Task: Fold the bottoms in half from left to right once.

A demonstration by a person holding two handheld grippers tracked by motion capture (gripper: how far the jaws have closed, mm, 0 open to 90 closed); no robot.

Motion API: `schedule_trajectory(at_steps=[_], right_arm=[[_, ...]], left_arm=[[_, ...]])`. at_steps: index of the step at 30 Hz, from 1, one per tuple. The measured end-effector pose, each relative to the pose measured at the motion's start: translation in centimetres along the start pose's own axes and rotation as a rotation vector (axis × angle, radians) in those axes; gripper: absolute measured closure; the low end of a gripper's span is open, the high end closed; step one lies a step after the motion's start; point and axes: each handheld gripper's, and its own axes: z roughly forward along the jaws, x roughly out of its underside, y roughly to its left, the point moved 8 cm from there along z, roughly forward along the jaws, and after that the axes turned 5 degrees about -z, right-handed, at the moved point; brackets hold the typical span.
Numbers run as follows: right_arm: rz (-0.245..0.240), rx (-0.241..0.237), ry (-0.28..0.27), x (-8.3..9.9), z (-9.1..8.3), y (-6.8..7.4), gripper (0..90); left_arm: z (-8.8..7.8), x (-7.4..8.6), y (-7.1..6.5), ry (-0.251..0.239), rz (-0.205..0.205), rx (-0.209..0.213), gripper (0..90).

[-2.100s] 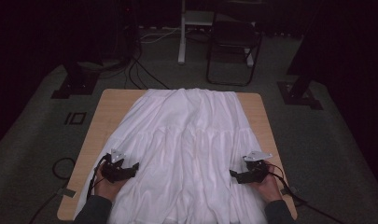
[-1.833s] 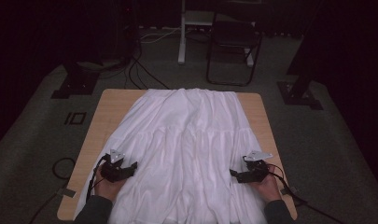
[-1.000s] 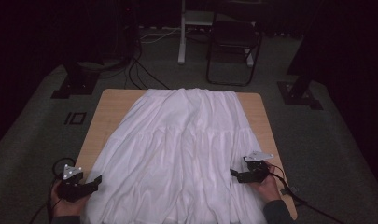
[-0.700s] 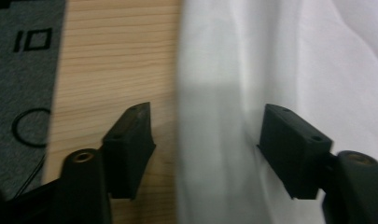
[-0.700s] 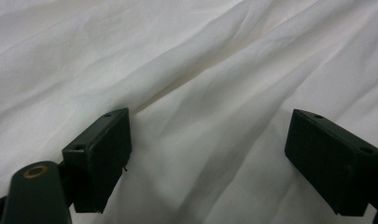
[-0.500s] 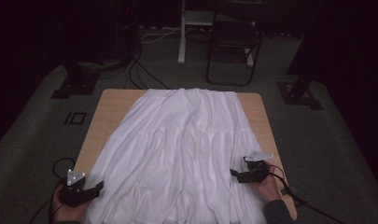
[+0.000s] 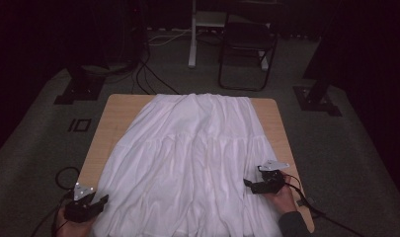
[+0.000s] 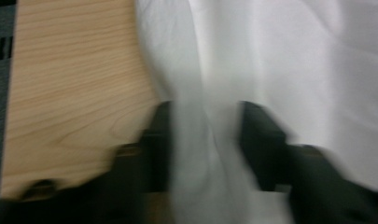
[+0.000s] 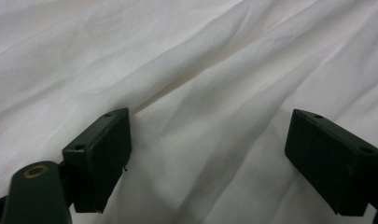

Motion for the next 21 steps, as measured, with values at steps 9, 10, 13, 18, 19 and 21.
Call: schedule_trajectory(at_steps=[9, 10, 13, 18, 19, 21], right_arm=[[-0.005, 0.041, -0.017, 0.1, -2.0, -0.4, 35.4], [0.003, 0.053, -0.030, 0.0, -2.6, -0.6, 35.3], [0.025, 0.099, -0.016, 0.6, -4.6, -1.4, 32.0], [0.093, 0.184, 0.048, 4.1, -7.3, -2.8, 21.8], [0.103, 0.204, 0.058, 5.0, -7.7, -2.9, 20.4], [0.131, 0.203, 0.073, 6.3, -7.9, -2.9, 19.2]], left_arm=[[0.1, -0.1, -0.6, -0.001, 0.078, -0.006, 88.0], [0.1, -0.1, -0.5, -0.006, 0.076, -0.002, 88.0], [0.0, -0.3, -0.2, -0.022, 0.077, 0.000, 88.1], [-0.5, -1.0, -0.1, -0.065, 0.063, 0.006, 88.2], [-0.5, -1.1, -0.1, -0.067, 0.062, 0.005, 88.2], [-0.6, -1.2, -0.1, -0.073, 0.063, 0.001, 88.2]])
